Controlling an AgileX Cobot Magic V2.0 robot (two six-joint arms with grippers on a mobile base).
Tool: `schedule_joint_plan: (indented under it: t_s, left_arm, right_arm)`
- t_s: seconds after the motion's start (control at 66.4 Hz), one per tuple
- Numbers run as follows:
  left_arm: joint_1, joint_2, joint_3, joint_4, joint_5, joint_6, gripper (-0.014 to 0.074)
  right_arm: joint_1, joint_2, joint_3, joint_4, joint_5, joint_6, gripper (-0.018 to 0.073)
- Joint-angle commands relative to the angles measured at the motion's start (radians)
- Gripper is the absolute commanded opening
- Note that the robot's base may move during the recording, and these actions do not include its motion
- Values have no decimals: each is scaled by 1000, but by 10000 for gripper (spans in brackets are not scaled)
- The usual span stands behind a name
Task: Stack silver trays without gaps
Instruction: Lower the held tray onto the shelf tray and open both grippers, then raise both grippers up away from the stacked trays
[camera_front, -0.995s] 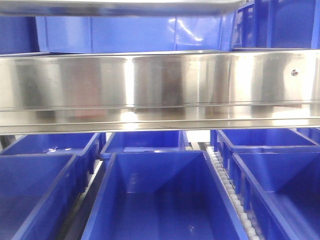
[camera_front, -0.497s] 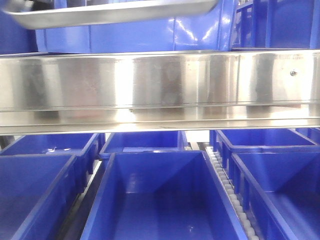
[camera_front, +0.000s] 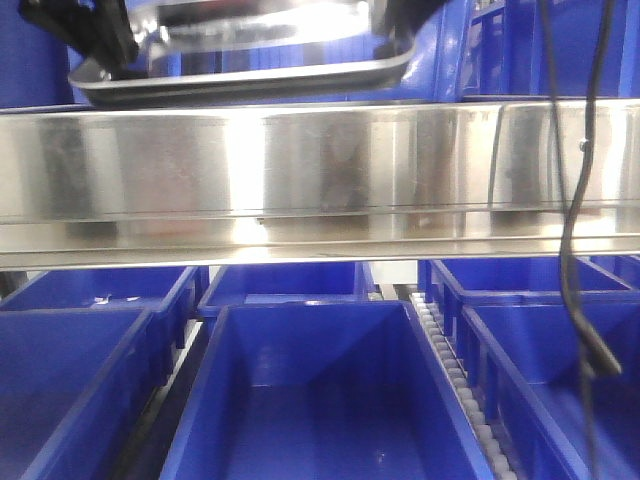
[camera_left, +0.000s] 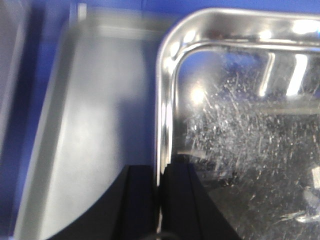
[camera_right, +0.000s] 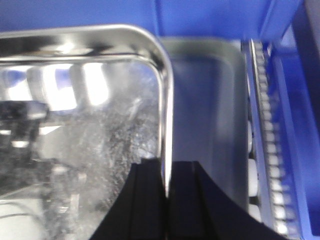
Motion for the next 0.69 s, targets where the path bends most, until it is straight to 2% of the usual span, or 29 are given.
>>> schedule_joint_plan:
  t_s: [0.0,0.09,0.181,0.301,0.377,0.452,0.678]
  left_arm:
    - [-18,-4,-16,-76,-43,2,-15]
    - [-18,-4,-16,-63,-35,2,-10]
    - [-18,1,-16,-45,-30,2,59]
    - [-18,1,-16,-17,-30,0,223]
    - [-13,1,-16,32,-21,-25,269]
    - [0,1,-16,64,-2,-61,269]
    - [20,1,-16,66,7,-63,266]
  right_arm:
    - [17,6,-23,57,-105,-16,-22]
    - [17,6,-23,57,-105,-16,-22]
    - [13,7,-23,57,-100,-16,1]
    - [-2,7,-23,52,-79,-16,142]
    - [-23,7,-23,47,-43,-16,230]
    - [-37,7,-23,47,-16,-16,259]
    - [-50,7,-23,47,-11,-17,255]
